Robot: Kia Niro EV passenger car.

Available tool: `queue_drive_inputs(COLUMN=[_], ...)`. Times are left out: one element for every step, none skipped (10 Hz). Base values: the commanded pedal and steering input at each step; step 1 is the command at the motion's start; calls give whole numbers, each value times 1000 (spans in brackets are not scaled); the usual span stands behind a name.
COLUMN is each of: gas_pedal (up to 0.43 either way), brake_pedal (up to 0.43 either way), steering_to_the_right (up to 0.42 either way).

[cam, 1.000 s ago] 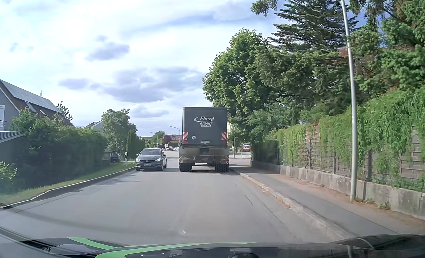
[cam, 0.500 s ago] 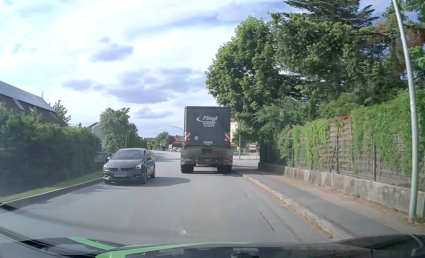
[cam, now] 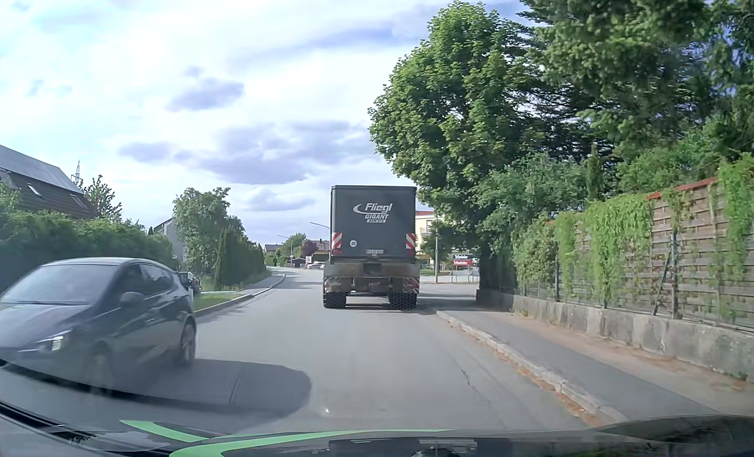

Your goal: Follow the waypoints while adhering to traffic rules and regulations

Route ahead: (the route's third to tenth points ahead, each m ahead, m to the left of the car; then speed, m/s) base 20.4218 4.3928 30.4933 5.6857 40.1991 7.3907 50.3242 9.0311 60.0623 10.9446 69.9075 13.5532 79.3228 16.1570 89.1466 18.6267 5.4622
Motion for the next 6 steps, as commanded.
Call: queue_drive_inputs(gas_pedal=[138,138,138,138,138,138], brake_pedal=[0,0,0,0,0,0], steering_to_the_right=[-28,-27,-27,-27,-24,-23])
